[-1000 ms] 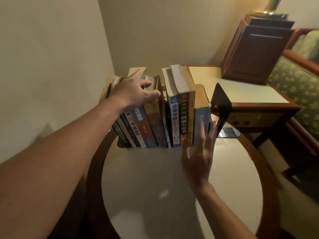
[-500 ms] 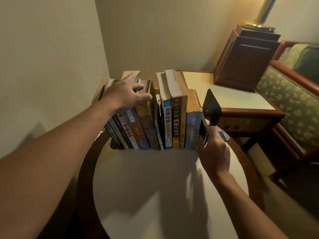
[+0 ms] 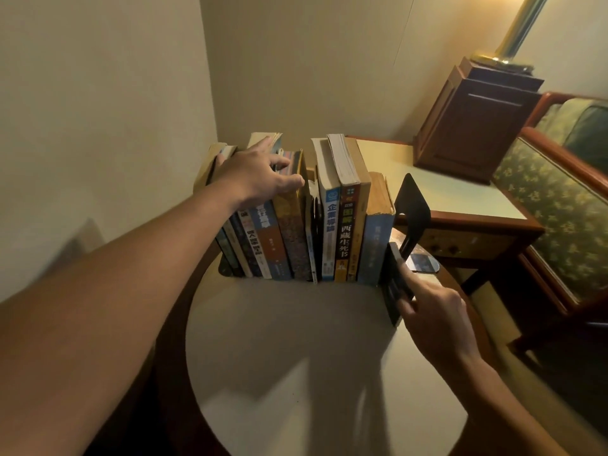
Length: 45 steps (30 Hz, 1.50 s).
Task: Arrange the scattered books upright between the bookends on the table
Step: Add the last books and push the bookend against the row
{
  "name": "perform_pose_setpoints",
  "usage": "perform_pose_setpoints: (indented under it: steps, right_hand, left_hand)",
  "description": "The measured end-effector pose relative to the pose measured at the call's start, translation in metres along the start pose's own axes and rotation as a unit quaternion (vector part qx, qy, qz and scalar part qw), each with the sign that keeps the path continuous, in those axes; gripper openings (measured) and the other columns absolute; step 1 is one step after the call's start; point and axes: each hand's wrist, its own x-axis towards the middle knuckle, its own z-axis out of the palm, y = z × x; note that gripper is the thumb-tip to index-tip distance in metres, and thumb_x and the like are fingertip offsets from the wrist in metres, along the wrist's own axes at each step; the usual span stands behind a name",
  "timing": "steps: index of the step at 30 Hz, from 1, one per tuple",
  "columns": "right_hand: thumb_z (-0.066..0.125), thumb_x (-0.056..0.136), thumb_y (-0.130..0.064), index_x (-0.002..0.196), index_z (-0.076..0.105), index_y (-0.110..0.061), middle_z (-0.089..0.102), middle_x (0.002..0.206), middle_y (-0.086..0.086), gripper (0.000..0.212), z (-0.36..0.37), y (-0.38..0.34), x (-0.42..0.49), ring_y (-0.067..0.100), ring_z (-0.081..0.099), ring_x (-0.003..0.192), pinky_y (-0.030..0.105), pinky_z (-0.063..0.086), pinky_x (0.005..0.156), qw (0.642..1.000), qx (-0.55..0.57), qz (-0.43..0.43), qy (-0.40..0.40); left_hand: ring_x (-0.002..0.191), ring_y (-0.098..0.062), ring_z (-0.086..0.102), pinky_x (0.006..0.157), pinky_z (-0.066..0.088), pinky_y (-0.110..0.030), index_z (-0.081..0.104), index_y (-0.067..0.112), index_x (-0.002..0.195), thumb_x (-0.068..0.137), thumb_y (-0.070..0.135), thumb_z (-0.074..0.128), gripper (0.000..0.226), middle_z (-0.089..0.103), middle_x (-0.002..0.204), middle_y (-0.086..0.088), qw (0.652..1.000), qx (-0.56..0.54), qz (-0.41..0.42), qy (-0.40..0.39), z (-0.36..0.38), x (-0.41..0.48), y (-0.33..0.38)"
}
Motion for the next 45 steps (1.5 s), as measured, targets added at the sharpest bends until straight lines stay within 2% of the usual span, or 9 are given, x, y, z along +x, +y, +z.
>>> perform_pose_setpoints:
  steps: [2,5,12,19,21,25,30,37,45]
  right_hand:
    - [0.070,0.087,-0.001,0.143,0.052,-0.008,0.076,0.088,0.009,0.059,-0.008,-0.013,-0.003,0.008,0.067,0.064,0.007,0.048,0.059,0.999,0.020,-0.025,-0.014]
    - [0.075,0.083,0.001,0.136,0.058,-0.004,0.077,0.091,0.007,0.056,-0.021,-0.038,-0.008,0.002,0.067,0.070,-0.005,0.041,0.060,0.997,0.059,-0.057,-0.007]
    - [0.070,0.085,0.000,0.130,0.059,0.002,0.069,0.112,0.007,0.046,-0.026,-0.094,0.003,0.011,0.068,0.093,-0.005,0.040,0.084,0.976,0.110,-0.145,0.116]
    - [0.070,0.088,0.002,0.126,0.060,0.009,0.076,0.098,0.015,0.040,-0.001,-0.103,0.031,0.023,0.075,0.078,-0.006,0.035,0.087,0.966,0.069,-0.163,0.190]
    - [0.066,0.093,-0.001,0.129,0.058,0.007,0.075,0.104,0.016,0.038,0.008,-0.101,0.035,0.024,0.076,0.081,0.000,0.041,0.088,0.964,0.069,-0.169,0.193]
    - [0.054,0.102,-0.012,0.135,0.055,0.007,0.068,0.124,0.019,0.038,0.028,-0.101,0.042,0.027,0.072,0.103,0.032,0.056,0.084,0.964,0.065,-0.179,0.186]
    - [0.049,0.102,-0.019,0.140,0.050,0.007,0.069,0.120,0.023,0.046,0.053,-0.100,0.058,0.032,0.072,0.102,0.046,0.062,0.074,0.976,0.065,-0.148,0.146]
    - [0.068,0.094,-0.012,0.141,0.052,0.001,0.074,0.104,0.021,0.052,0.057,-0.095,0.076,0.032,0.075,0.086,0.047,0.063,0.071,0.986,0.054,-0.101,0.120]
    - [0.057,0.101,-0.008,0.157,0.022,-0.020,0.074,0.101,0.012,0.068,0.083,-0.092,0.076,0.028,0.075,0.086,0.044,0.064,0.068,0.998,-0.014,-0.054,0.017]
  left_hand:
    - [0.152,-0.026,0.024,0.119,0.014,-0.065,0.056,0.043,0.139,0.082,0.078,0.052,0.067,0.013,0.168,0.008,1.000,-0.004,-0.001,-0.001,0.000,0.000,0.000]
    - [0.152,-0.025,0.023,0.120,0.009,-0.064,0.055,0.042,0.139,0.084,0.076,0.053,0.065,0.013,0.168,0.008,1.000,-0.001,-0.004,0.005,0.000,-0.001,0.002]
    - [0.152,-0.026,0.022,0.120,0.005,-0.063,0.055,0.042,0.139,0.085,0.077,0.051,0.066,0.012,0.169,0.008,1.000,0.007,-0.006,0.001,-0.001,0.000,0.003]
    - [0.152,-0.027,0.022,0.120,0.004,-0.063,0.054,0.041,0.140,0.085,0.077,0.051,0.066,0.012,0.169,0.006,1.000,0.009,-0.005,0.000,-0.001,0.001,0.003]
    - [0.152,-0.027,0.022,0.120,0.004,-0.064,0.055,0.041,0.139,0.085,0.077,0.051,0.065,0.013,0.169,0.006,1.000,0.009,-0.003,0.006,0.000,0.000,0.003]
    - [0.152,-0.027,0.023,0.120,0.004,-0.065,0.057,0.042,0.137,0.084,0.078,0.051,0.064,0.014,0.168,0.006,1.000,0.005,0.001,0.016,0.001,-0.001,0.003]
    - [0.152,-0.026,0.023,0.120,0.007,-0.063,0.056,0.042,0.138,0.085,0.078,0.050,0.064,0.014,0.168,0.006,1.000,0.009,0.001,0.018,0.001,-0.002,0.004]
    - [0.151,-0.028,0.025,0.117,0.017,-0.066,0.057,0.043,0.137,0.083,0.079,0.050,0.065,0.013,0.168,0.007,1.000,0.001,0.004,0.009,0.003,-0.001,0.002]
    - [0.152,-0.028,0.022,0.120,0.007,-0.065,0.054,0.041,0.141,0.086,0.077,0.051,0.066,0.010,0.169,0.006,1.000,0.010,0.006,0.005,0.000,-0.004,0.010]
